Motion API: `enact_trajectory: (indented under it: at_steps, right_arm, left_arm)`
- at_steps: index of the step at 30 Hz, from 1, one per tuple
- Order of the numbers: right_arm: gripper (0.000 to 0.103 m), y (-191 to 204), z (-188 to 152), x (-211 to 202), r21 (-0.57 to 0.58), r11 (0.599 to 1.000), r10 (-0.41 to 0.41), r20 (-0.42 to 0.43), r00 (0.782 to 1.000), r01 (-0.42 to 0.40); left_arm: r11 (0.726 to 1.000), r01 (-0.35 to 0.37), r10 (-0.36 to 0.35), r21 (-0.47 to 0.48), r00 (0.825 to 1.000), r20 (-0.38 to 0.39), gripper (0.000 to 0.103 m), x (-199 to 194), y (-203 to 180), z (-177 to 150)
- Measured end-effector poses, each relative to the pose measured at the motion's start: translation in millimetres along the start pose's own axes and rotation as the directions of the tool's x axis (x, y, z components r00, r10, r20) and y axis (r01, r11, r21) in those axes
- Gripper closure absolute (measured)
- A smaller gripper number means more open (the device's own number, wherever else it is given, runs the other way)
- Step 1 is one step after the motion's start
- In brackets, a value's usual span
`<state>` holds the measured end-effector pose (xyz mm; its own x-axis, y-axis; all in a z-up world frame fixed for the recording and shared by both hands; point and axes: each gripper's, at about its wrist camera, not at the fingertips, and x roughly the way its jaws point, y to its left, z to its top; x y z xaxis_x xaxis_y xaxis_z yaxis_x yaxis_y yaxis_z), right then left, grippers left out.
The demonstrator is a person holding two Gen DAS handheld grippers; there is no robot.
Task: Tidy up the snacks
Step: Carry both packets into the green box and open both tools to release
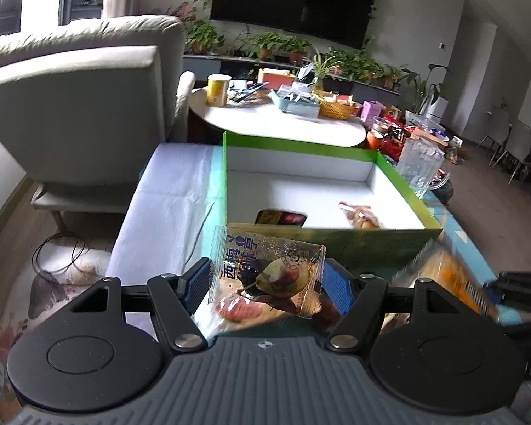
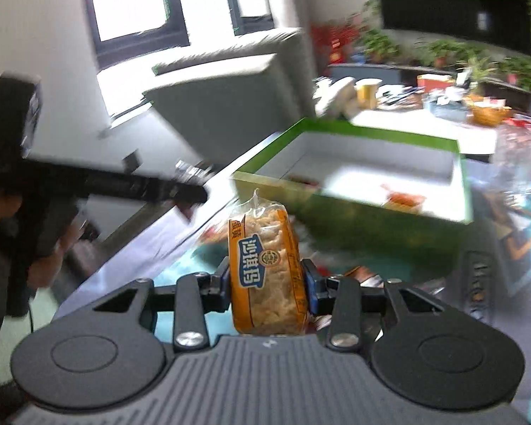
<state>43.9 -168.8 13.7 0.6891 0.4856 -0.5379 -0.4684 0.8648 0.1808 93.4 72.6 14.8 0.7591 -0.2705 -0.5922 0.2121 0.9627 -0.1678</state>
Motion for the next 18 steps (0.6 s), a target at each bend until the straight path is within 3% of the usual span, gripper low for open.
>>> enact_trajectory:
  at_steps: [10,18]
  right_arm:
    - [0.062,-25,31,5,0.075,0.993,-0.099,0.105,0.99,0.091]
    - [0.062,-46,49,11,0.12,0.985,-0.139,0.143,0.98,0.123]
  left_arm:
    - [0.998,0.024,-0.026,0.058,0.999,0.042,0.038,14,-25,36]
    - [0.995,0.046,-0.05,0.091,0.998,0.045,0.038,32,-39,56]
